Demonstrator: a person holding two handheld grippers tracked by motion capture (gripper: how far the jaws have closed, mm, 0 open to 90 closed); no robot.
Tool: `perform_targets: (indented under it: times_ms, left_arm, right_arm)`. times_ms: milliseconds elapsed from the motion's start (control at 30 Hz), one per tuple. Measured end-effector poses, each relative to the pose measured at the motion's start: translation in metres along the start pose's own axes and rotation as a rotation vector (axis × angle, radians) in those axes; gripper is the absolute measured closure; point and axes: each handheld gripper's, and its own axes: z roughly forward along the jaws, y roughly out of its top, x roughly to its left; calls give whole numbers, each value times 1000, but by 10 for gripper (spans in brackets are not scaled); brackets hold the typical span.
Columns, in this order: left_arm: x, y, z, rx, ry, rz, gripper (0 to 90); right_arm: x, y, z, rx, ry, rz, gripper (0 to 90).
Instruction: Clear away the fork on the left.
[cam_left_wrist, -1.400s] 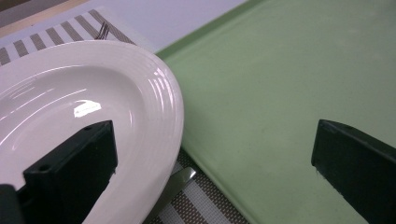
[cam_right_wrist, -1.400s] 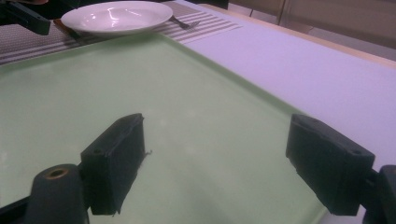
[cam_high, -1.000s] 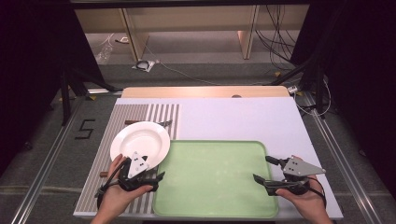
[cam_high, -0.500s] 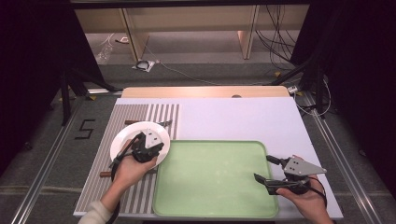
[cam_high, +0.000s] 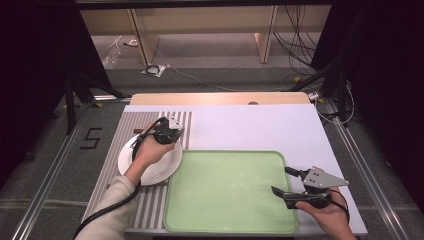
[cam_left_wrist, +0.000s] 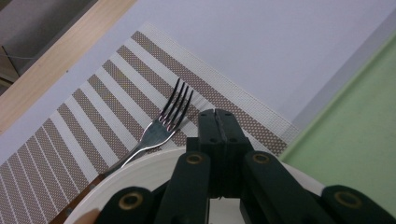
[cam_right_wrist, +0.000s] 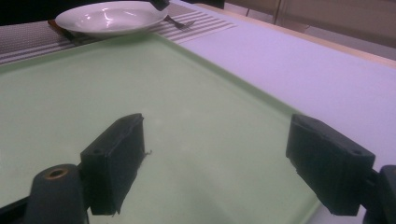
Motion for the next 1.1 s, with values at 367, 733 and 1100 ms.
perform_targets:
  times_ms: [367, 733, 1100]
  left_arm:
    - [15, 8, 29, 79, -41, 53, 895]
    - [24, 16, 43, 172, -71, 150, 896]
    - [29, 20, 57, 248, -76, 181, 895]
  right_arm:
    - [0, -1, 2, -2, 5, 5, 205]
    - [-1, -1, 2, 1, 4, 5, 205]
    - [-1, -1, 1, 9, 0, 5, 205]
